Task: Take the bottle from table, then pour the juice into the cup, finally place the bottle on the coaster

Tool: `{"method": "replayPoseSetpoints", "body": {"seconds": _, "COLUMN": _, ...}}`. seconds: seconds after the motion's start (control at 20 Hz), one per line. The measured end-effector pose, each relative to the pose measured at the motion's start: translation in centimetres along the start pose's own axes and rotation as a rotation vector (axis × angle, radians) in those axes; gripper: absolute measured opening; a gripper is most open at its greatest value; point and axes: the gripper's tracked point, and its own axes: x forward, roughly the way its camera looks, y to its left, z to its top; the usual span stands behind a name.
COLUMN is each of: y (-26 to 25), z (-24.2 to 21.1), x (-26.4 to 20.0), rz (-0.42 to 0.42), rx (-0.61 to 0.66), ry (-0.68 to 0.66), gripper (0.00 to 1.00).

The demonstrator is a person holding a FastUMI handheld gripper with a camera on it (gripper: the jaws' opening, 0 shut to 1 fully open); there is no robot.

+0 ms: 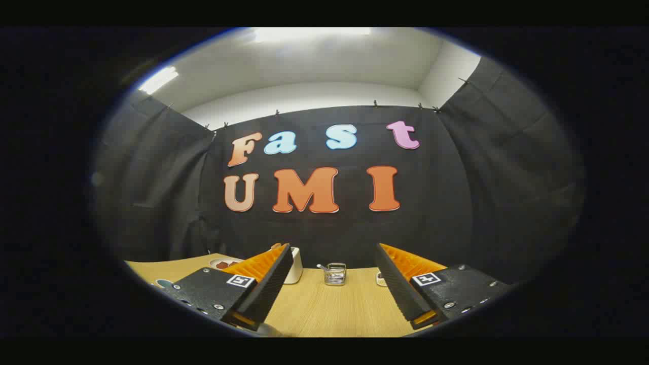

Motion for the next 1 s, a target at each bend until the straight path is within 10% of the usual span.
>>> {"method": "replayPoseSetpoints", "body": {"seconds": 1.0, "y": 5.4, "z": -1.9, "x": -2.3, "rz": 0.113, "rx": 0.033, "ry": 0.019, "gripper": 0.97}}
